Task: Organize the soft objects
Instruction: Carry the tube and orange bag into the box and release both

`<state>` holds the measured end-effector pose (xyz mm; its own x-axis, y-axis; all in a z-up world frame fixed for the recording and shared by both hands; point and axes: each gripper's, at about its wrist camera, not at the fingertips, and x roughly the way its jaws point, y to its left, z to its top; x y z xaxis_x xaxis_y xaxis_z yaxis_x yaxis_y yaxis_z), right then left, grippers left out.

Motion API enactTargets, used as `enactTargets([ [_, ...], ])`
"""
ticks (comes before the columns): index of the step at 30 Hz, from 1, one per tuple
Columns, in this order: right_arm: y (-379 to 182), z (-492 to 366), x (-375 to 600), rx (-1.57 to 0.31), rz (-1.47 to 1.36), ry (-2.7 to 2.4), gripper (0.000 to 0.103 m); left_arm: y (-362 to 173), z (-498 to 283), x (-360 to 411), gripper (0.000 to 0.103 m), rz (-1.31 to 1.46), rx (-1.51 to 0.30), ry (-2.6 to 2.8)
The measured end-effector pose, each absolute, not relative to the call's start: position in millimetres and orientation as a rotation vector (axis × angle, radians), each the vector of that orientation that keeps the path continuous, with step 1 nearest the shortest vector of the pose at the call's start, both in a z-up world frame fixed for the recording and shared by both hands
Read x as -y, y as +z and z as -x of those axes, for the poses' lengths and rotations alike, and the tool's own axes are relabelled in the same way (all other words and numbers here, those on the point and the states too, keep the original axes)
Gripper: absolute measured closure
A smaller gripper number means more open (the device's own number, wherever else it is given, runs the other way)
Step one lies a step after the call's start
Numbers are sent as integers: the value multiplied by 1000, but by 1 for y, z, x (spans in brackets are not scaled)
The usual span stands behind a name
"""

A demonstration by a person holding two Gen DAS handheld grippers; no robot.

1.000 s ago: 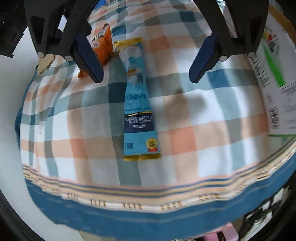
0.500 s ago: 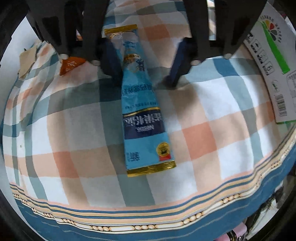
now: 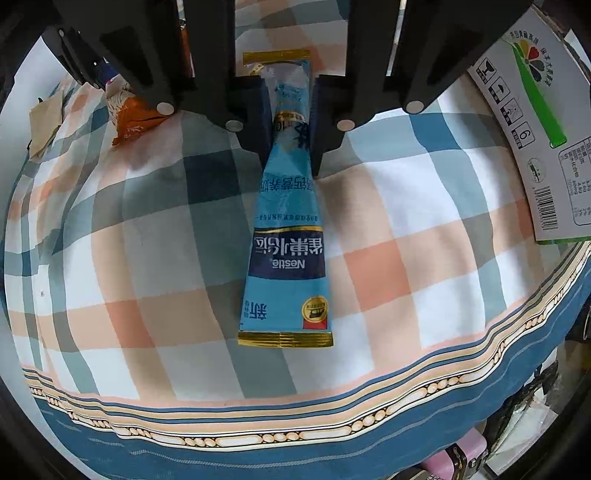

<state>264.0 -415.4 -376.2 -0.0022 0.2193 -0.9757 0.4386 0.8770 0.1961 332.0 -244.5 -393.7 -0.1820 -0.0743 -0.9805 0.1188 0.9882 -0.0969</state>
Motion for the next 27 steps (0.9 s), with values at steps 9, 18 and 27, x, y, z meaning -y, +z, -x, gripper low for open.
enactTargets([
  [9,-344,-254,417,-1546,-502,-171,55,-335,-312,219,91,22,-1653,-223],
  [18,-249,-242,370,-1422,-400,-52,56,-239,-269,131,90,173,-1471,-261],
  [27,-182,-226,242,-1354,-319,158,56,-185,-229,-10,90,197,-1345,-99],
])
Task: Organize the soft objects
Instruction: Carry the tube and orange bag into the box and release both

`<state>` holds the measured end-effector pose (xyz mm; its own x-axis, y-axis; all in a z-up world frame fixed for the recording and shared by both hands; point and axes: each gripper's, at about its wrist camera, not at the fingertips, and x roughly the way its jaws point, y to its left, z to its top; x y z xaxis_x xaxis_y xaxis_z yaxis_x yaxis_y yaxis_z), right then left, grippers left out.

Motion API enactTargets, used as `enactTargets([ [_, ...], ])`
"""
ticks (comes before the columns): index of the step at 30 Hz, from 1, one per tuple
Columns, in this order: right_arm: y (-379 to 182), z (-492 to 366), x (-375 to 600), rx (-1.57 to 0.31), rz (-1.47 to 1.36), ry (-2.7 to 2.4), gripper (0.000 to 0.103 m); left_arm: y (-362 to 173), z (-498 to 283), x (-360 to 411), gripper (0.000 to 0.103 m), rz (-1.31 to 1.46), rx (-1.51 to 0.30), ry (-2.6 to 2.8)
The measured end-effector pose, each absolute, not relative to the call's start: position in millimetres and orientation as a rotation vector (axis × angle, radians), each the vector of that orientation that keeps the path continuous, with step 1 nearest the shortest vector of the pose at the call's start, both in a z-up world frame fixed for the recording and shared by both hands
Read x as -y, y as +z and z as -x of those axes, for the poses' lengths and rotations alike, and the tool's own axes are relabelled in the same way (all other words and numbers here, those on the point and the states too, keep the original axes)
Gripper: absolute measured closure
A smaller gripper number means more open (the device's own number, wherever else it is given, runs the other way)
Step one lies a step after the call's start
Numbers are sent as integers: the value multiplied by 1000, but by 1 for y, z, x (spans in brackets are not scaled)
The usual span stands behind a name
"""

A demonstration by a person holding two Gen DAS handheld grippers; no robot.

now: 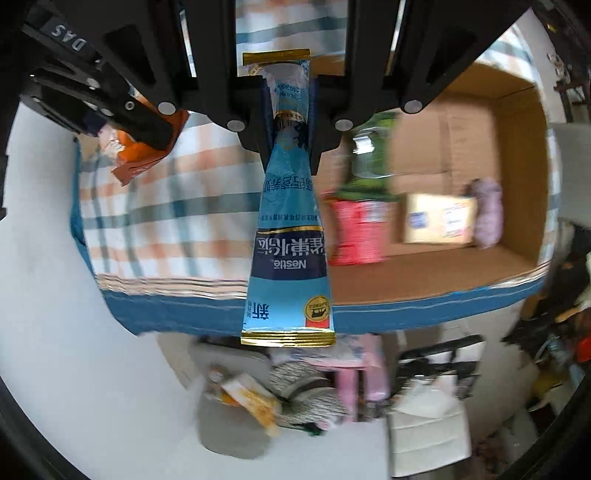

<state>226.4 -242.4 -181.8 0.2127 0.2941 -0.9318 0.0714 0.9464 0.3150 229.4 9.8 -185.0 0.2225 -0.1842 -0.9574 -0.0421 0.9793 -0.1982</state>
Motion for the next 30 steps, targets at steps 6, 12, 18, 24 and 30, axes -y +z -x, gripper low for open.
enactTargets([
  [6,-172,-214,143,-1359,-230,269,56,-181,-201,-87,90,188,-1315,15],
  [12,-178,-206,65,-1383,-157,336,57,-191,-190,-138,90,227,-1319,74],
  [18,-200,-210,14,-1408,-99,341,57,-229,-194,-173,90,284,-1391,90],
  [24,-232,-215,-12,-1449,-57,312,57,-278,-206,-193,90,322,-1497,88],
  [30,-261,-223,-24,-1489,-36,281,57,-317,-215,-199,90,352,-1578,82],
])
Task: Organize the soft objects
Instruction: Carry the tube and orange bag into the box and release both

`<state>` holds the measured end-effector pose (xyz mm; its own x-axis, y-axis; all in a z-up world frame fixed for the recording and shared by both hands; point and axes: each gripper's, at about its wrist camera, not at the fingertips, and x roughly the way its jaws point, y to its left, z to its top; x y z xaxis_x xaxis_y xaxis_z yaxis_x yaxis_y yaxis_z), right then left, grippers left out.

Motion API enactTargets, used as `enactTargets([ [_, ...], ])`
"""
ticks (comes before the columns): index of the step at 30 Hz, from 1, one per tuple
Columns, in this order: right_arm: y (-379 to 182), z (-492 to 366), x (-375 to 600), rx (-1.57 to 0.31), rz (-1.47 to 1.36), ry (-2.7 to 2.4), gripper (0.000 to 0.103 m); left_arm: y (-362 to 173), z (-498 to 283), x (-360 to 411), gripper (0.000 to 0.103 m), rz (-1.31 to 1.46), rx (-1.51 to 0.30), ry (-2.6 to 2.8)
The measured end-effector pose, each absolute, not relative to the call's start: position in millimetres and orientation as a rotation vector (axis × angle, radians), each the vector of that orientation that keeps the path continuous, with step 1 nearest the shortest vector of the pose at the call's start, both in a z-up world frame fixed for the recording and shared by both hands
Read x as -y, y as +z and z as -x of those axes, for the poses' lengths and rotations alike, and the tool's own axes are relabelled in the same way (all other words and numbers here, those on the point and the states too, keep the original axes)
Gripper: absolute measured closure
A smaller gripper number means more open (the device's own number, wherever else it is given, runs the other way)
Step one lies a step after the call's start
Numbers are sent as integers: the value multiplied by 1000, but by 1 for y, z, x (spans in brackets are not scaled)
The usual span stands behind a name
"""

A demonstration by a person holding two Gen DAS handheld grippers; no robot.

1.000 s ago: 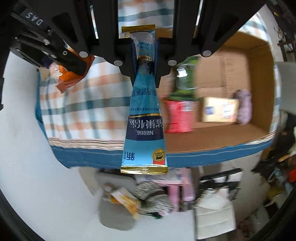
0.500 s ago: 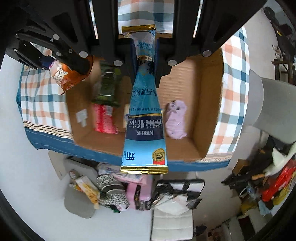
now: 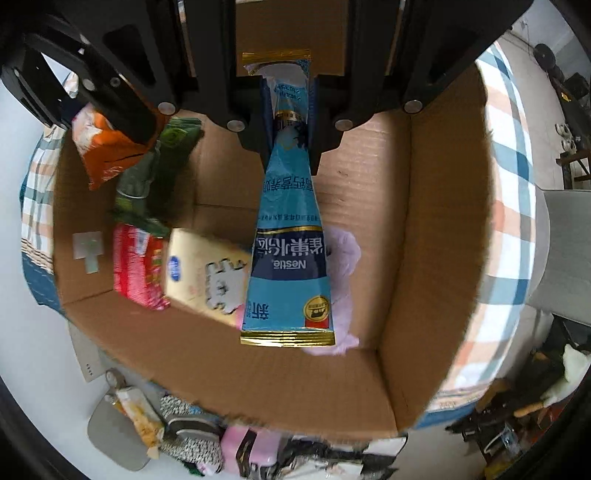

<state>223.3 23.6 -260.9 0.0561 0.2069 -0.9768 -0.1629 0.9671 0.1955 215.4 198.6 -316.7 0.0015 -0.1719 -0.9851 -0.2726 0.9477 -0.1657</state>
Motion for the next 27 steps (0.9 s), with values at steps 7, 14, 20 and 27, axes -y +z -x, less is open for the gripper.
enactTargets([
  [7,-284,-231,-28,-1518,-20,266,57,-335,-222,-194,90,332,-1611,76],
  [14,-296,-233,-30,-1538,-15,269,56,-333,-225,-184,88,299,-1622,99],
  [20,-297,-234,-30,-1538,-10,257,50,-323,-225,-183,79,263,-1594,130],
  [27,-284,-235,-26,-1513,9,237,39,-300,-224,-181,63,229,-1541,158],
])
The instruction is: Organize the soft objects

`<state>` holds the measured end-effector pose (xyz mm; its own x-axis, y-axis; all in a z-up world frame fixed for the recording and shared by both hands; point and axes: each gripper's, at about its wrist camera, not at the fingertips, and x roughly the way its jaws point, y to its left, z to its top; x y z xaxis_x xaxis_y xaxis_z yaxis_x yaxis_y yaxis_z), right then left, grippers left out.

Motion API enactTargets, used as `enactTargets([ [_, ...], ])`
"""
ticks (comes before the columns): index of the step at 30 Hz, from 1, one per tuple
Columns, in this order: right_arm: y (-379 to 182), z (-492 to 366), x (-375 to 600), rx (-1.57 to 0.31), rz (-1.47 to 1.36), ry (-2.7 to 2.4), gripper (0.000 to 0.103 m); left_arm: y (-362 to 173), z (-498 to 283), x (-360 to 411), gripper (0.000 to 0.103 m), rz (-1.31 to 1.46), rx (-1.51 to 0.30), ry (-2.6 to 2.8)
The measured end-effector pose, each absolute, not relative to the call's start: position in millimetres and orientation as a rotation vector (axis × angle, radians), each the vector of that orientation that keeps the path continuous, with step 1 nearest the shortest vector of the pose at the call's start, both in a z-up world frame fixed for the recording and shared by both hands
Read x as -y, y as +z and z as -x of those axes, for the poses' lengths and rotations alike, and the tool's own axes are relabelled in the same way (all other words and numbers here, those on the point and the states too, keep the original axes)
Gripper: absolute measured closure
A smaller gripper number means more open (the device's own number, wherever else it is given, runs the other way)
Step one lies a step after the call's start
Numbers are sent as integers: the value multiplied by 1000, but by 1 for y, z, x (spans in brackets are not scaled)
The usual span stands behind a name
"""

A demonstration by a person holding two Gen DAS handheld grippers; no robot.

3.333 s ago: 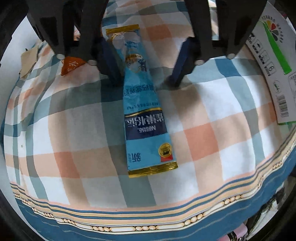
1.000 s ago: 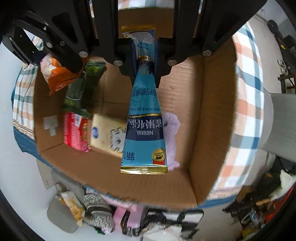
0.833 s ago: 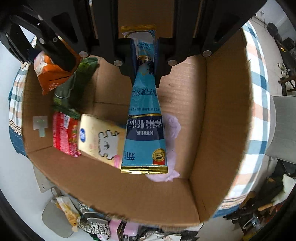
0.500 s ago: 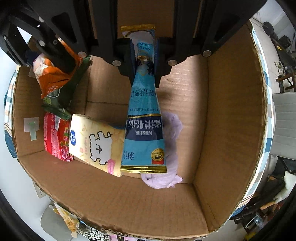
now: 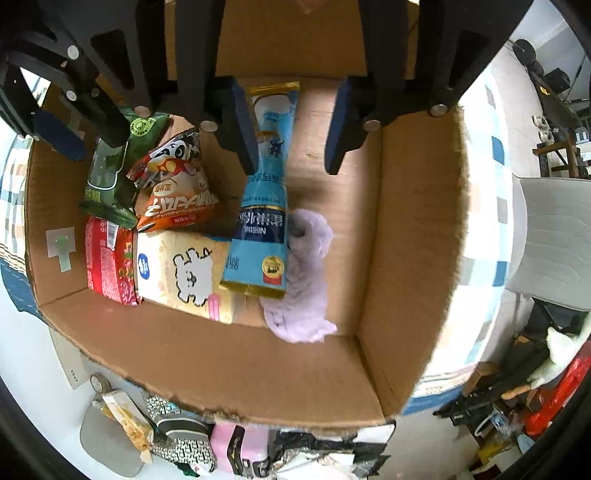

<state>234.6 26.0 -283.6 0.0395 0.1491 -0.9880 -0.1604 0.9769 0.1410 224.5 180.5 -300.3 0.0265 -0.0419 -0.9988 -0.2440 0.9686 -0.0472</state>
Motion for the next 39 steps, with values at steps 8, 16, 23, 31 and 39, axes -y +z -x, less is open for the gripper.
enactTargets([
  [8,-270,-232,-17,-1479,80,170,18,-277,-215,-185,18,201,-1455,201],
  [16,-261,-223,-5,-1446,144,110,0,-270,-200,-188,8,174,-1413,207],
  [23,-250,-215,2,-1426,151,90,0,-254,-184,-179,7,158,-1375,210],
  [31,-218,-195,12,-1390,131,95,0,-205,-157,-170,7,156,-1298,220],
  [39,-145,-148,30,-1285,106,107,0,-135,-116,-154,7,128,-1190,222],
])
